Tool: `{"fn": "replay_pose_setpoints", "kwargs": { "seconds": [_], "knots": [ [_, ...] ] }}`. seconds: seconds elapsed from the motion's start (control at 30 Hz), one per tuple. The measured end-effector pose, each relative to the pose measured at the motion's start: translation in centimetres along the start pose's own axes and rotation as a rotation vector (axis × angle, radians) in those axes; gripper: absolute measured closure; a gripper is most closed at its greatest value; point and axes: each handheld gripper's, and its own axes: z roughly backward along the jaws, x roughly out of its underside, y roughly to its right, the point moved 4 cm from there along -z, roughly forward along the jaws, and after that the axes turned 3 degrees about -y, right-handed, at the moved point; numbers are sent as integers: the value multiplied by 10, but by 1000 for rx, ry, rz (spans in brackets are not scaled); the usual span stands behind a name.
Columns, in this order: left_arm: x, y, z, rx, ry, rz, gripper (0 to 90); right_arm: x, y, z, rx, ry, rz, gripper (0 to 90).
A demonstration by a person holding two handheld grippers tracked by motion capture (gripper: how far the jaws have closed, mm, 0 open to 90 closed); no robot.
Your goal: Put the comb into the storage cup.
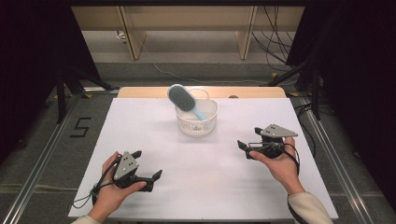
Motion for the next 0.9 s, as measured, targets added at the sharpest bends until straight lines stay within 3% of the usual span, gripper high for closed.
{"fn": "replay_pose_setpoints", "kwargs": {
  "seconds": [0.9],
  "knots": [
    [0, 0, 0, -6, -2, 0, 4, 24, 4, 32, 8, -1, -22, 131]
  ]
}}
